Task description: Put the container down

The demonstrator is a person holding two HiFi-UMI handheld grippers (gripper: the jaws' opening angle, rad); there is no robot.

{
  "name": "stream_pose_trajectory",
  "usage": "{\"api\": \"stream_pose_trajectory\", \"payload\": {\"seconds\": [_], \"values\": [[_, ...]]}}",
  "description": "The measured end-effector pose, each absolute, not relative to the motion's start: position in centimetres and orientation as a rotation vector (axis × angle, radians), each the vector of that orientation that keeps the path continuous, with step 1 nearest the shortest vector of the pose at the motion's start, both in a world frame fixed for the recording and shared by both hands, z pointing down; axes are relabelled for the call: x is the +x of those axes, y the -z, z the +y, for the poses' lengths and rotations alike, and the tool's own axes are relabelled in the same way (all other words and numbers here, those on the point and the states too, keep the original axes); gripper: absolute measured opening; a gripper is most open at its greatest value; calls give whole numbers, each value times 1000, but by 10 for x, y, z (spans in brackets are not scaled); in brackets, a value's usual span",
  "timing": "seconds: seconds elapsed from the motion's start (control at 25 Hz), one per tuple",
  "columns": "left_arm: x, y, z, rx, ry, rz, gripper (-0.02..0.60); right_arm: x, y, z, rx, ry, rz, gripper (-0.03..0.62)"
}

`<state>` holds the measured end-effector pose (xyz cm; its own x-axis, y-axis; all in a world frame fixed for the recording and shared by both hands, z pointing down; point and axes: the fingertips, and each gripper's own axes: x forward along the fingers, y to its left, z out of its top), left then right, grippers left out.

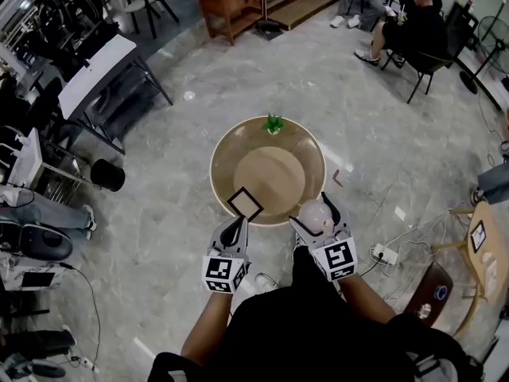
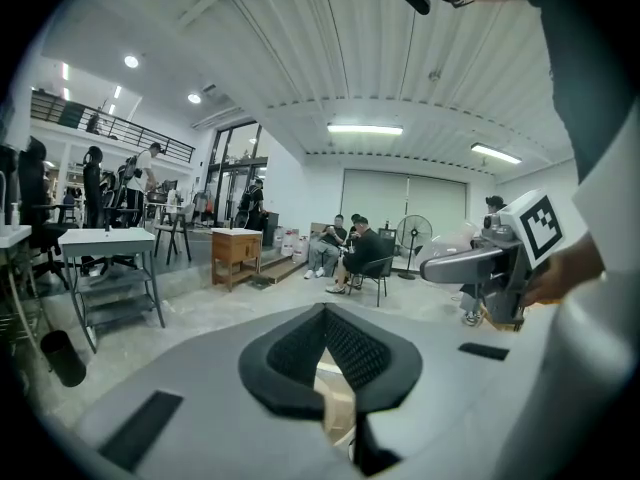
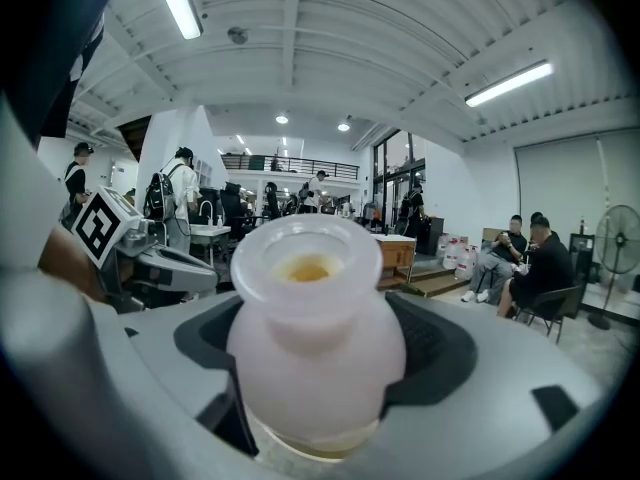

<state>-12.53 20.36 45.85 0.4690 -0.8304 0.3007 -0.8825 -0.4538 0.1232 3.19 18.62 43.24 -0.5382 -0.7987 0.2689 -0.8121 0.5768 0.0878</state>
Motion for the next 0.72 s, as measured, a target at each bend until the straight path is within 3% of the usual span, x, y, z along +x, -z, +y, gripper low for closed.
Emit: {"api": "stream_pose_trajectory", "payload": {"seconds": [0.72], "values": [[-60, -469, 61, 2389, -356, -1598, -8, 90, -456, 34, 1168, -107, -2578, 411]]}}
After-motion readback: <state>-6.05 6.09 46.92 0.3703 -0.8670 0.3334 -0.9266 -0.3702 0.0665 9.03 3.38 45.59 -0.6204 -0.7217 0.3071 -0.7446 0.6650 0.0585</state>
